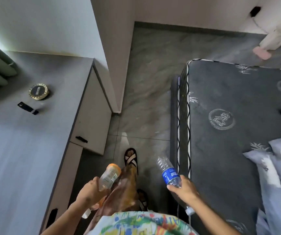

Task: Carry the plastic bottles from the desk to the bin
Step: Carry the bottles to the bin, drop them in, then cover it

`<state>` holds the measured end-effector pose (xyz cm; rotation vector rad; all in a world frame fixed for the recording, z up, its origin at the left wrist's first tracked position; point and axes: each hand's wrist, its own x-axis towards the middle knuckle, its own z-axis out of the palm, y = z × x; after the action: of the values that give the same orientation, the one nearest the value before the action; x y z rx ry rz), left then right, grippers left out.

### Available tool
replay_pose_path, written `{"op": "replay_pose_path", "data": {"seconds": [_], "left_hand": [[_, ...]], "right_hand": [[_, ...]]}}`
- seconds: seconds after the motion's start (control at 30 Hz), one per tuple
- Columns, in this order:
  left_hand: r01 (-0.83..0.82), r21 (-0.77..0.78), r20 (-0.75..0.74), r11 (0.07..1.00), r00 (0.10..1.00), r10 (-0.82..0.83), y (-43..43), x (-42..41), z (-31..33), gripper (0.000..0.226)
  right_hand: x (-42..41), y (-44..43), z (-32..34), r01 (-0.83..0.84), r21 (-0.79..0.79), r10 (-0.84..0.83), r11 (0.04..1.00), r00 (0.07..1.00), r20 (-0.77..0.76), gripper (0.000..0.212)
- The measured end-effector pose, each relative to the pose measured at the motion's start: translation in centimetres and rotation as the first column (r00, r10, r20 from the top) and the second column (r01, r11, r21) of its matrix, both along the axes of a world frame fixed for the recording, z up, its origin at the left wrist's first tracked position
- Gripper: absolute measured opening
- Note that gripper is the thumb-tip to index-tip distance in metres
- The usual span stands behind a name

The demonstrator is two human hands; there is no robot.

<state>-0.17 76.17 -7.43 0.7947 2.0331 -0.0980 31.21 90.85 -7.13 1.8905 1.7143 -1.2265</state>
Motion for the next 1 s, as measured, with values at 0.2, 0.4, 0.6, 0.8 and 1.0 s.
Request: {"op": "replay_pose_path", "data": {"seconds": [0.2,0.4,0.6,0.8,1.0], "left_hand": [[0.061,-0.068,-0.006,0.996,0.998,-0.061,7.7,-4.4,-1.7,0.059],[0.184,-0.039,-0.022,0.982,0.983,-0.184,18.8,-8.5,-1.9,0.065],[0.341,0.04,-0.052,0.939,0.94,-0.338,32.2,-9.0,-1.1,0.063],[0.388,0.112,-0.045,0.915,0.922,-0.385,45.3,-8.6,-1.3,0.07],[0.336,0.123,-0.025,0.934,0.942,-0.335,56.4,-9.8,-1.2,0.067]], "right_hand": [[-5.9,10.3,0.1,-0.002,0.082,0.003,0.997,1.0,-0.009,0.052],[-9.6,18.9,1.6,0.054,0.108,-0.052,0.993,0.998,-0.022,0.055],[-8.3,24.9,1.6,0.165,0.015,-0.165,0.986,0.986,0.029,0.058],[-6.1,31.8,0.1,0.266,-0.066,-0.256,0.962,0.959,0.121,0.05],[-5.3,43.0,-0.5,0.356,-0.068,-0.35,0.932,0.933,0.081,0.033]]}}
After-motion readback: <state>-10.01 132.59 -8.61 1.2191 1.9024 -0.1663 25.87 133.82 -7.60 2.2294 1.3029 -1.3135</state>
